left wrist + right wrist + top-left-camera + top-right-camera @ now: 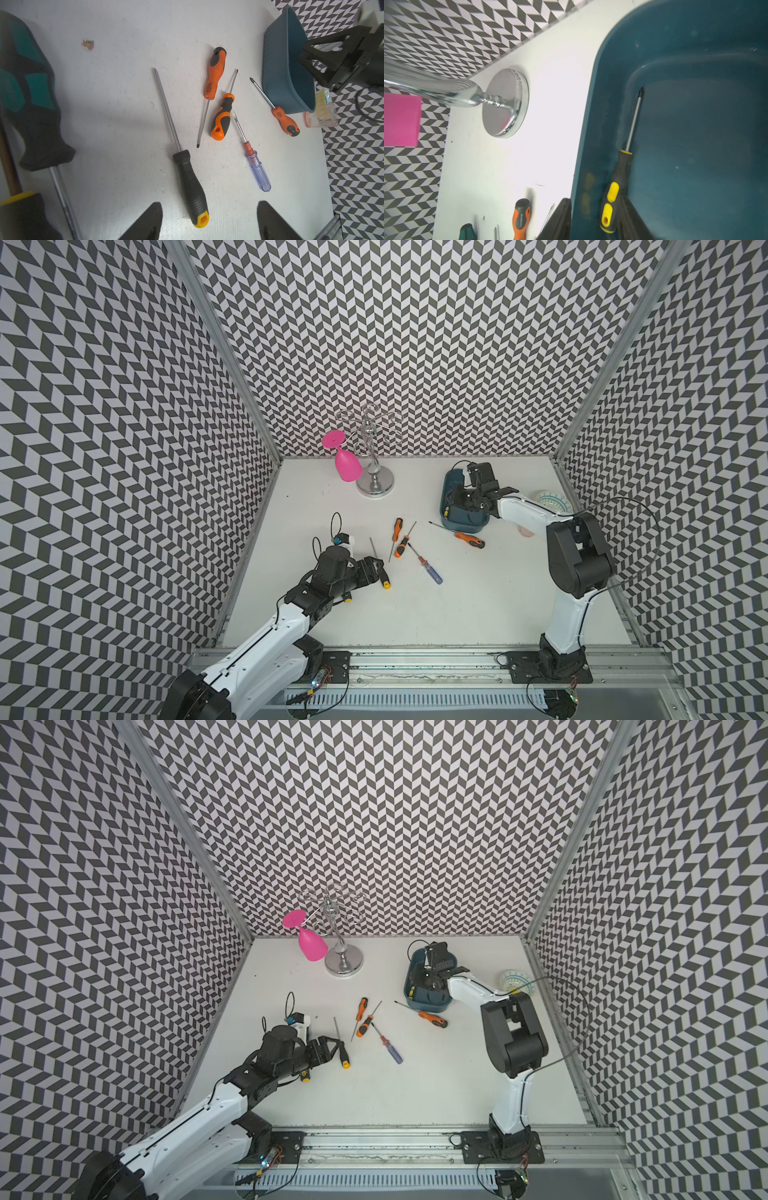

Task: Put the screwdriver on the desktop into the storage box
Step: Place the screwdriver in the storage box.

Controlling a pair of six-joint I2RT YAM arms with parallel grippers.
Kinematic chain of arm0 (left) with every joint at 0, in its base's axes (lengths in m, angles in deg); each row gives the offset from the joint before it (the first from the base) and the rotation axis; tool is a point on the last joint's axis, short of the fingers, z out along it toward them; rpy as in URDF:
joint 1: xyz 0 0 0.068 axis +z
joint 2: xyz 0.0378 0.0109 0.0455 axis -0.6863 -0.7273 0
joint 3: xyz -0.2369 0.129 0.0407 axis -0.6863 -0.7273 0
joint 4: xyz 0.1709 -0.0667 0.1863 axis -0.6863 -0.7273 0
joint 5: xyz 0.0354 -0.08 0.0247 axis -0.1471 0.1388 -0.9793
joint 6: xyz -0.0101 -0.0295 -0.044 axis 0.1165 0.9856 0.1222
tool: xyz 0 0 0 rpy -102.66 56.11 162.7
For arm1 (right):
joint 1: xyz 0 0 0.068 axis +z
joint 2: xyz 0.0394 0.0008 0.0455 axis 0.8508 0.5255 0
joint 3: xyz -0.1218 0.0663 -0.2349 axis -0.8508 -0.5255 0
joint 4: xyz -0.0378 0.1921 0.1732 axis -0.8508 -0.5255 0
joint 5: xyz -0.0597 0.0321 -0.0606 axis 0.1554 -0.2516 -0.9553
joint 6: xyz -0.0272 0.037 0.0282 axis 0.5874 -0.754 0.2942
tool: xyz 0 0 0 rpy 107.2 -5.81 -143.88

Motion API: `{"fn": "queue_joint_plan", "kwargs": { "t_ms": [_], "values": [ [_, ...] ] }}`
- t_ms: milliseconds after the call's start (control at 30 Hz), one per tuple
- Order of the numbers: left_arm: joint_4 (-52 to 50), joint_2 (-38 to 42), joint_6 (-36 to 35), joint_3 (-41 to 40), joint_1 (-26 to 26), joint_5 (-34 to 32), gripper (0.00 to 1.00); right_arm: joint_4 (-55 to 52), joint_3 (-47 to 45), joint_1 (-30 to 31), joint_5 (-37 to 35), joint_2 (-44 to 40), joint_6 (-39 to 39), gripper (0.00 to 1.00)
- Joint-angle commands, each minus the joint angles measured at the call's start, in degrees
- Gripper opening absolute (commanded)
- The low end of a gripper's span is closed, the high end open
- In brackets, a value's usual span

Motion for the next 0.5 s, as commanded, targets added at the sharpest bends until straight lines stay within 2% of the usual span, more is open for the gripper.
{"fn": "queue_joint_plan", "kwargs": {
  "t_ms": [0, 300, 467],
  "values": [
    [0.8, -0.6, -1.2, 2.3, -0.3, 0.2, 0.75, -0.7, -2.4, 0.1, -2.2, -5.2, 2.5, 0.41],
    [3.9, -1.6, -3.2, 4.0, -0.6, 3.2, 0.8, -2.1, -14.3, 1.1, -3.4, -22.3, 7.0, 0.52],
    [6.9, 0.1, -4.1, 4.0, -0.7, 5.8, 0.8, 2.1, -25.2, 1.6, 2.8, -33.8, 9.0, 0.52]
  ]
}}
